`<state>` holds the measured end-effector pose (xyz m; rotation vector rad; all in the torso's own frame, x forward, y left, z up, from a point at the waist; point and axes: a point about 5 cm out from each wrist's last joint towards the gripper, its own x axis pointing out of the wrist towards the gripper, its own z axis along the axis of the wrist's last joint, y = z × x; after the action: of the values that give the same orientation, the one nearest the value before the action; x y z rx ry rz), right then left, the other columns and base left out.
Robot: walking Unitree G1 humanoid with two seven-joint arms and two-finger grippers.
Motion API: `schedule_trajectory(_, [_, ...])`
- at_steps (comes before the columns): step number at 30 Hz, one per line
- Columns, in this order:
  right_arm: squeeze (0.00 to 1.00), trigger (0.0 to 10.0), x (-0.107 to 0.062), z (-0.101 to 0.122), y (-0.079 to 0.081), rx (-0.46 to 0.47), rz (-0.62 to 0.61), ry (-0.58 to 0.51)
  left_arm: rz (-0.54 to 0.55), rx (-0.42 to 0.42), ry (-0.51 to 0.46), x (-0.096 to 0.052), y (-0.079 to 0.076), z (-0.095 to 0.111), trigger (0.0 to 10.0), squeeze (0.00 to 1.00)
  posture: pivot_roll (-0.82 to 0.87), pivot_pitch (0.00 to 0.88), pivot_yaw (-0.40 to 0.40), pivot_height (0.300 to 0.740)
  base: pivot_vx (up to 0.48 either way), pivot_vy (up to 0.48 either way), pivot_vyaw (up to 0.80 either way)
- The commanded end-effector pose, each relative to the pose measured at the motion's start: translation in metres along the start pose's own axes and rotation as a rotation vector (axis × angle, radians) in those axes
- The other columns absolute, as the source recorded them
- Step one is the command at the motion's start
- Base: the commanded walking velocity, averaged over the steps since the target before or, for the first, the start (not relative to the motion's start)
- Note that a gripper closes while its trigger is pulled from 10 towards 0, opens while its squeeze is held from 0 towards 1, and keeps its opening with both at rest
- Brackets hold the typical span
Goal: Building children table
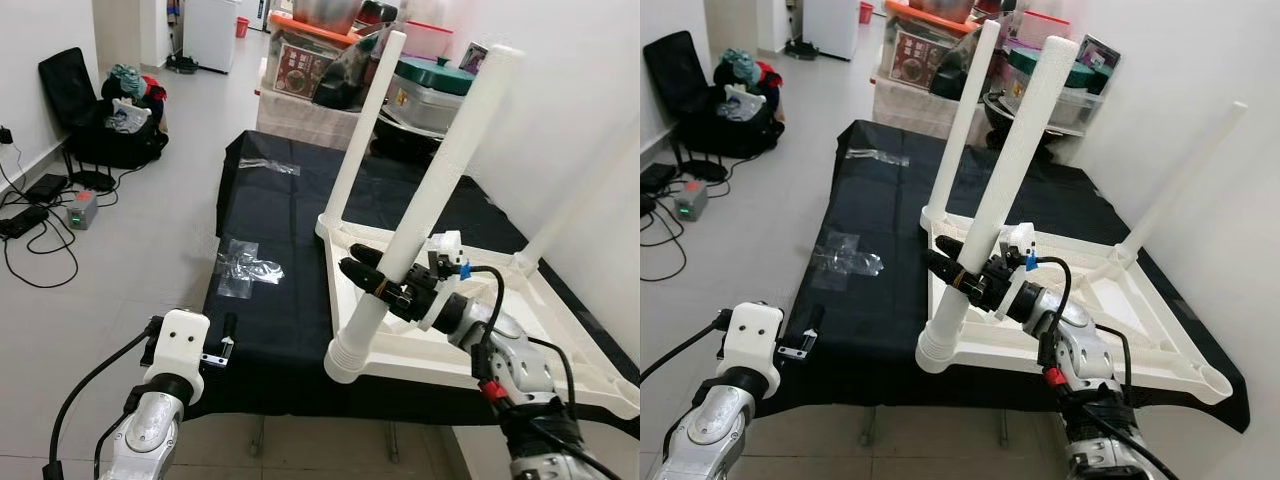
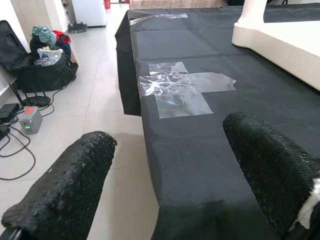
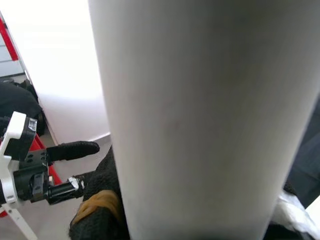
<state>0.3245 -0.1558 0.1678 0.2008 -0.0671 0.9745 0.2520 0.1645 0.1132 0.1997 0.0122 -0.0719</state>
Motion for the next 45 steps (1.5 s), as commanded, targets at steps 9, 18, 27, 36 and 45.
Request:
schedule_trajectory(9, [0.0,0.0,-0.02,-0.043,-0.02,0.124,-0.269,0.078,-0.021,-0.015,0.012,0.0,-0.004,-0.002,10.0,0.0,0.16,0.0,-0.209,0.74,0.0,0.0,0.0])
schedule_trajectory(18, [0.0,0.0,-0.059,-0.07,-0.047,0.008,-0.9,0.347,-0.024,-0.012,0.013,0.0,-0.004,-0.002,10.0,0.0,0.13,0.0,-0.191,0.74,0.0,0.0,0.0])
schedule_trajectory(27, [0.0,0.0,-0.095,-0.078,-0.043,-0.044,-1.306,0.452,-0.034,-0.012,0.014,0.0,-0.005,-0.002,10.0,0.0,0.12,0.0,-0.186,0.74,0.0,0.0,0.0])
schedule_trajectory(36, [0.0,0.0,-0.076,-0.082,-0.034,-0.049,-1.408,0.414,-0.031,-0.012,0.007,0.003,-0.006,-0.001,10.0,0.0,0.13,0.0,-0.196,0.74,0.0,0.0,0.0])
schedule_trajectory(45, [0.0,10.0,-0.069,-0.081,-0.032,-0.093,-1.389,0.424,-0.033,-0.013,0.007,0.002,-0.006,-0.001,10.0,0.0,0.13,0.0,-0.193,0.74,0.0,0.0,0.0])
